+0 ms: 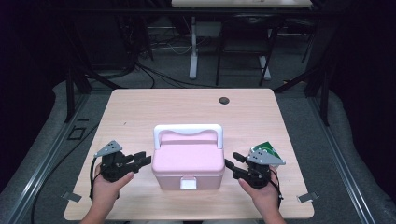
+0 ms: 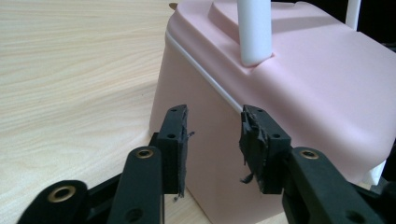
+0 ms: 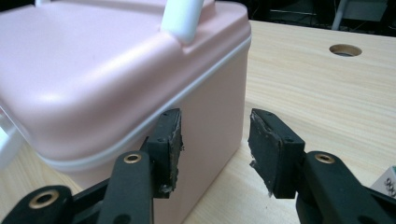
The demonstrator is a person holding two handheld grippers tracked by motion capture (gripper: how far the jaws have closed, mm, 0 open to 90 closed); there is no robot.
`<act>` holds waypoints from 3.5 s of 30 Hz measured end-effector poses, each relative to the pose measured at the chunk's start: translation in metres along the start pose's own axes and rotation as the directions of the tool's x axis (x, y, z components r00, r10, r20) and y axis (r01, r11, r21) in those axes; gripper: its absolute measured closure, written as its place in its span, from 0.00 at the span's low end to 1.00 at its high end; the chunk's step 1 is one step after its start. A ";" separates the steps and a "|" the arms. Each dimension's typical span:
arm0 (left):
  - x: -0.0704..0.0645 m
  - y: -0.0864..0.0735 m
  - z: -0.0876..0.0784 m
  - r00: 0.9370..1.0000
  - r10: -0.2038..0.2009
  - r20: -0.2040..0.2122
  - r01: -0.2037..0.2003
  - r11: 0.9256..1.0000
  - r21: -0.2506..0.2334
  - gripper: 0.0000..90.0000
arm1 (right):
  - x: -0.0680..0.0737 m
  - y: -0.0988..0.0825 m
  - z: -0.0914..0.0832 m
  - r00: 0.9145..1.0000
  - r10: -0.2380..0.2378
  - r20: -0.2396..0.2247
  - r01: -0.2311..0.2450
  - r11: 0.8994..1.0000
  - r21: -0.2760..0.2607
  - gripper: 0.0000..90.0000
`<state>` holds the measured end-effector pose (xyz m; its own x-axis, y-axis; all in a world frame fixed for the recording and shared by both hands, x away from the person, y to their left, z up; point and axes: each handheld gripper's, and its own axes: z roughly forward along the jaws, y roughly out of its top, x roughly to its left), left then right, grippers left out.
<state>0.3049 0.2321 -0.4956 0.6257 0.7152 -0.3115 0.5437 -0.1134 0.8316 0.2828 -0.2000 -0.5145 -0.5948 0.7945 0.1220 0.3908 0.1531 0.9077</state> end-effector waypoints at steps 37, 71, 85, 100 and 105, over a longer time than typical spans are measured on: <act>-0.019 0.048 0.021 0.998 0.043 0.036 -0.043 0.999 0.012 0.71 | -0.001 0.057 0.027 0.988 0.022 -0.150 -0.027 0.999 -0.030 0.62; -0.027 0.049 0.003 0.994 0.108 0.028 -0.108 0.994 0.011 0.82 | 0.008 0.058 0.010 0.977 -0.017 -0.213 0.012 1.000 -0.025 0.83; -0.023 0.075 -0.014 0.996 0.076 0.037 -0.075 0.996 -0.038 0.79 | 0.002 0.082 0.010 0.973 0.016 -0.232 -0.025 0.999 -0.035 0.83; -0.026 0.043 -0.043 0.993 0.111 0.027 -0.111 0.994 -0.020 0.93 | -0.001 0.089 0.011 0.973 0.041 -0.228 -0.050 0.998 -0.032 0.83; -0.031 0.033 -0.037 0.990 0.128 0.052 -0.128 0.992 0.000 0.99 | -0.002 0.090 0.012 0.971 0.052 -0.232 -0.063 0.997 -0.039 0.83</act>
<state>0.2829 0.2317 -0.4419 0.7183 0.6579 -0.2263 0.4594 -0.2042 0.8644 0.3278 -0.1806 -0.4379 -0.7206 0.6432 0.2591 0.3996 0.0799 0.9132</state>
